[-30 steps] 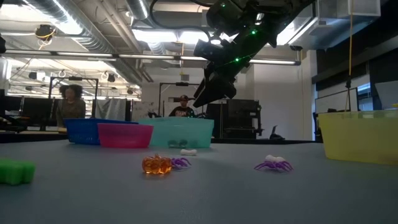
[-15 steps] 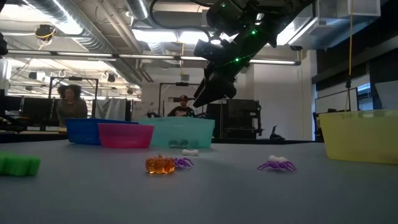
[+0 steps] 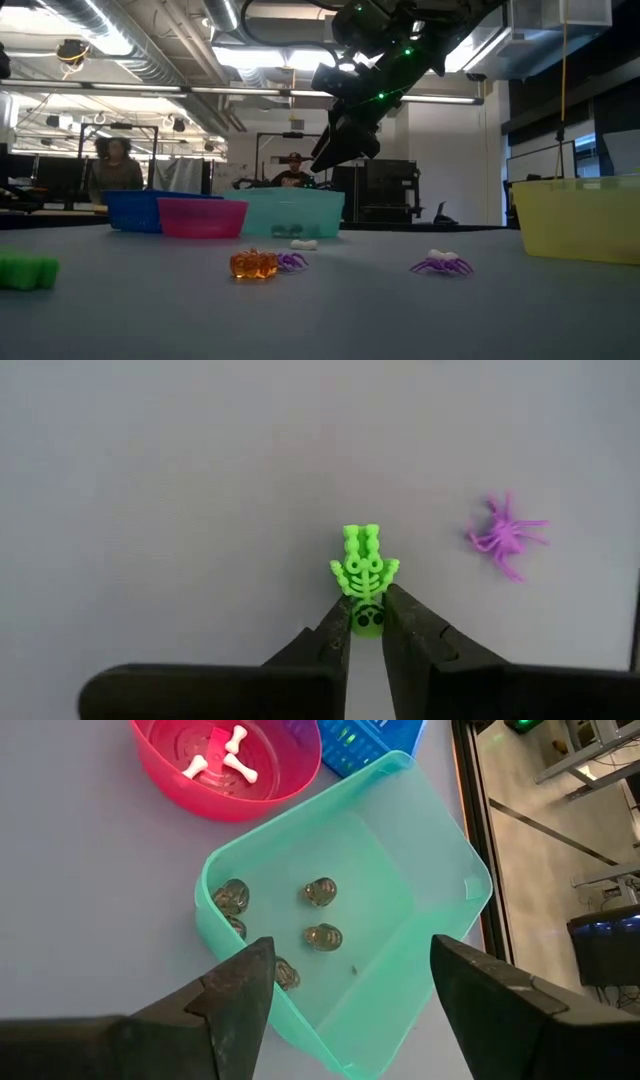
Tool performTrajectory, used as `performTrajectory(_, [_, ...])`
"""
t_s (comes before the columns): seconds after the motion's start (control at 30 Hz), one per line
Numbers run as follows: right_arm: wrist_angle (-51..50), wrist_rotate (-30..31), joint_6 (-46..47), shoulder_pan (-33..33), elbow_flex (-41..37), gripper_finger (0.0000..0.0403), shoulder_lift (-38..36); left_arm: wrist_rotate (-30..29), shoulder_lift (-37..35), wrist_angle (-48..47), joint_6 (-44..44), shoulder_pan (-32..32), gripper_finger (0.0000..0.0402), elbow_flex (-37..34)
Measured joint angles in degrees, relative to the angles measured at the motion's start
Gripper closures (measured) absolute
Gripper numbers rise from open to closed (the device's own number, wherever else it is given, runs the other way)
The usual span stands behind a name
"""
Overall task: Sort Halloween decoration
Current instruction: Put the green skeleton toy into the blue bin
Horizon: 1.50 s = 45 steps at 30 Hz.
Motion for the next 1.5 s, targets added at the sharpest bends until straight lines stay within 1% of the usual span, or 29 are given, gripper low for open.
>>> performTrajectory(0.23, [0.0,0.0,0.0,0.0,0.0,0.0136,0.0,-0.6,0.0,-0.3,0.2,2.6,0.0375,2.5])
performTrajectory(0.37, [0.0,0.0,0.0,0.0,0.0,0.0136,0.0,-1.9,0.0,-0.5,2.9,5.6,0.0375,4.2])
performTrajectory(0.53, [0.0,0.0,0.0,0.0,0.0,0.0136,0.0,-6.1,-0.1,-0.5,7.8,9.7,0.0375,6.3])
performTrajectory(0.7, [0.0,0.0,0.0,0.0,0.0,0.0136,0.0,-11.2,-0.1,-0.5,9.5,14.3,0.0375,8.2])
performTrajectory(0.97, [0.0,0.0,0.0,0.0,0.0,0.0136,0.0,-11.1,-0.2,-0.8,9.5,21.2,0.0375,8.9])
performTrajectory(1.07, [0.0,0.0,0.0,0.0,0.0,0.0136,0.0,-11.0,-0.5,-3.0,10.9,23.7,0.0375,8.9])
performTrajectory(1.17, [0.0,0.0,0.0,0.0,0.0,0.0136,0.0,-10.9,-2.5,-7.6,14.7,26.5,0.0375,8.9])
performTrajectory(1.33, [0.0,0.0,0.0,0.0,0.0,0.0136,0.0,-11.4,-9.8,-16.8,19.7,33.2,0.0375,8.9])
performTrajectory(1.5, [0.0,0.0,0.1,0.0,0.0,0.0136,0.0,-14.1,-17.3,-24.8,29.4,40.2,0.0375,8.9])
